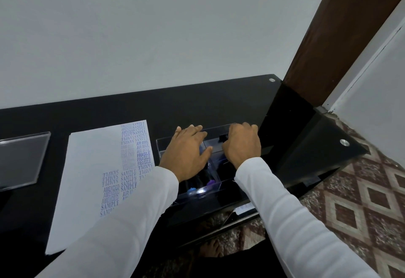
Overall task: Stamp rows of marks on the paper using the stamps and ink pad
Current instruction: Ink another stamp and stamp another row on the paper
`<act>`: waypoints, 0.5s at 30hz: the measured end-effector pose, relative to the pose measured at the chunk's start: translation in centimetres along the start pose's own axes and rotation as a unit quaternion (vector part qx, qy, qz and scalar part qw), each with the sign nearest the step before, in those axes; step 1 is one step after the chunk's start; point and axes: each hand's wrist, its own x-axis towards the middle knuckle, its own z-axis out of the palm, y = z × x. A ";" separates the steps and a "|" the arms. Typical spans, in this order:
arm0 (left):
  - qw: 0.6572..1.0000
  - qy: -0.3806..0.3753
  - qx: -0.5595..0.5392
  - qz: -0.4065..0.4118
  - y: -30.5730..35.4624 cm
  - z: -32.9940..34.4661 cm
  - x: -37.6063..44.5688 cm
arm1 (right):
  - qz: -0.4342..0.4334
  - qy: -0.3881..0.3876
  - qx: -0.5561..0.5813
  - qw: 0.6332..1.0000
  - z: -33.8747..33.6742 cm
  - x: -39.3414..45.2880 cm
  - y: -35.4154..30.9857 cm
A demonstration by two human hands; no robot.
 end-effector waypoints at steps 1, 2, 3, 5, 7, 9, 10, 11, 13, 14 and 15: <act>1.000 -0.001 -0.001 0.002 -0.1 -0.1 -0.1 | 0.000 -0.001 -0.004 1.000 0.0 0.0 0.0; 1.000 0.000 -0.002 0.003 -0.4 -0.3 -0.2 | -0.002 -0.002 -0.007 1.000 0.0 0.0 0.0; 1.000 0.001 -0.003 0.004 -0.6 -0.5 -0.4 | -0.005 -0.003 -0.009 1.000 -0.1 0.0 -0.1; 1.000 0.007 -0.006 0.005 -1.0 -1.0 -0.9 | -0.013 -0.002 -0.009 1.000 -0.1 -0.3 -0.1; 1.000 0.018 -0.016 -0.001 -1.5 -1.5 -1.6 | -0.023 0.002 0.000 1.000 0.0 -0.7 -0.2; 0.999 0.031 -0.022 -0.010 -2.2 -2.1 -2.5 | -0.041 0.009 0.025 0.999 0.3 -1.2 -0.4; 0.999 0.036 -0.021 -0.016 -2.5 -2.3 -2.9 | -0.053 0.009 0.041 0.998 0.4 -1.5 -0.7; 0.999 0.040 -0.021 -0.023 -2.9 -2.6 -3.4 | -0.065 0.007 0.058 0.996 0.5 -1.8 -1.0; 0.998 0.048 -0.022 -0.036 -3.6 -3.1 -4.4 | -0.098 -0.001 0.086 0.992 0.5 -2.5 -2.0; 0.997 0.052 -0.025 -0.043 -3.8 -3.3 -4.8 | -0.118 -0.004 0.093 0.989 0.4 -2.8 -2.5; 0.997 0.056 -0.028 -0.049 -4.1 -3.5 -5.3 | -0.138 -0.005 0.095 0.986 0.4 -3.2 -3.2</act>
